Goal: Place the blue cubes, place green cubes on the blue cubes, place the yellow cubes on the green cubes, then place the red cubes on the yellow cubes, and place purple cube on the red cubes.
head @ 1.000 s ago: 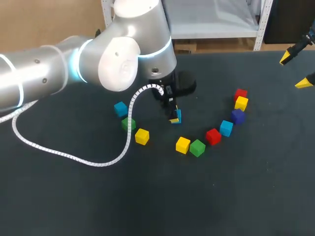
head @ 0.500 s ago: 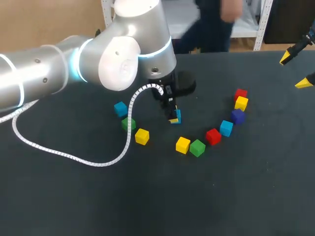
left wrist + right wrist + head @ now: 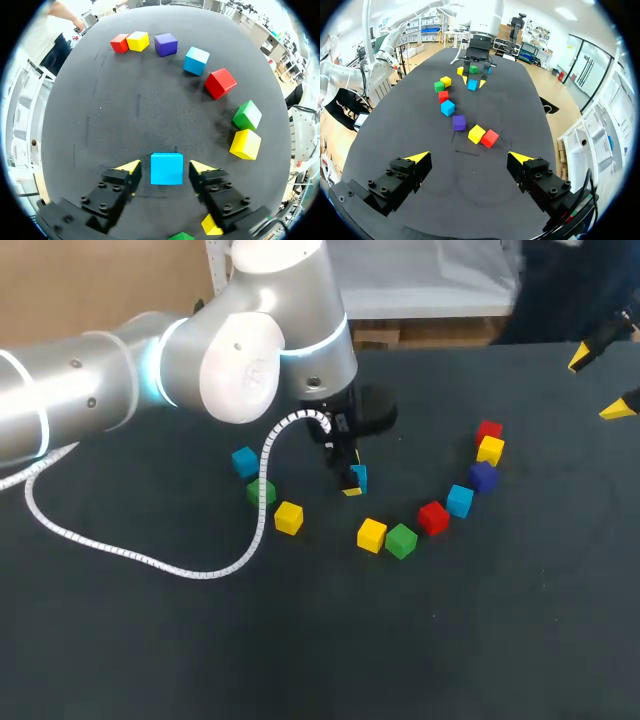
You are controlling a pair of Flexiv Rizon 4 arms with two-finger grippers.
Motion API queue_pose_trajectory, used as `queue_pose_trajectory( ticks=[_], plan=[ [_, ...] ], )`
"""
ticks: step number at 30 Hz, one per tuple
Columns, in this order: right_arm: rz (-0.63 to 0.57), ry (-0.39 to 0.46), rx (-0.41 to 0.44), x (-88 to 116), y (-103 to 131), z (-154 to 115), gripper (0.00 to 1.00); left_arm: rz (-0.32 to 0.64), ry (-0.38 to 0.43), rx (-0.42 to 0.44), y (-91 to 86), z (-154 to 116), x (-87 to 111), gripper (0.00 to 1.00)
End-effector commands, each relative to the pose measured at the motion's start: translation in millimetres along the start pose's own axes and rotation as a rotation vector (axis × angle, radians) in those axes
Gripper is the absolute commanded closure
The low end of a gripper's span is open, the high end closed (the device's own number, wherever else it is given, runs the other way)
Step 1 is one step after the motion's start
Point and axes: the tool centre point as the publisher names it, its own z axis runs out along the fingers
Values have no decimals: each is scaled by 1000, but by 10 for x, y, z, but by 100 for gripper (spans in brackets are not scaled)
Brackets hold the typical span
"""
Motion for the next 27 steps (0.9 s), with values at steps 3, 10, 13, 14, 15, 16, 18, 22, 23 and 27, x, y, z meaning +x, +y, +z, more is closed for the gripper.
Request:
queue_pose_trajectory(
  ticks=[3,10,13,14,15,16,18,22,23,27],
  plan=[
    [0,1,3,-5,12,1,0,-5,1,8,60,-45,-4,0],
    [0,1,3,-5,12,1,0,-17,-16,-7,28,-283,26,0],
    [0,1,3,-5,12,1,0,12,-16,-19,-28,-432,59,0],
    [0,1,3,-5,12,1,0,26,-9,-19,-53,-484,74,0],
    [0,1,3,-5,12,1,0,39,-4,-9,-68,-527,94,0],
    [0,1,3,-5,12,1,0,61,3,4,-85,-571,117,0],
    [0,1,3,-5,12,1,0,107,24,27,-142,-668,170,0],
    [0,1,3,-5,12,1,0,182,45,33,-220,-836,330,0],
    [0,1,3,-5,12,1,0,204,52,37,-232,-881,378,0],
    [0,1,3,-5,12,1,0,275,59,29,-233,-1044,569,0]
  ],
)
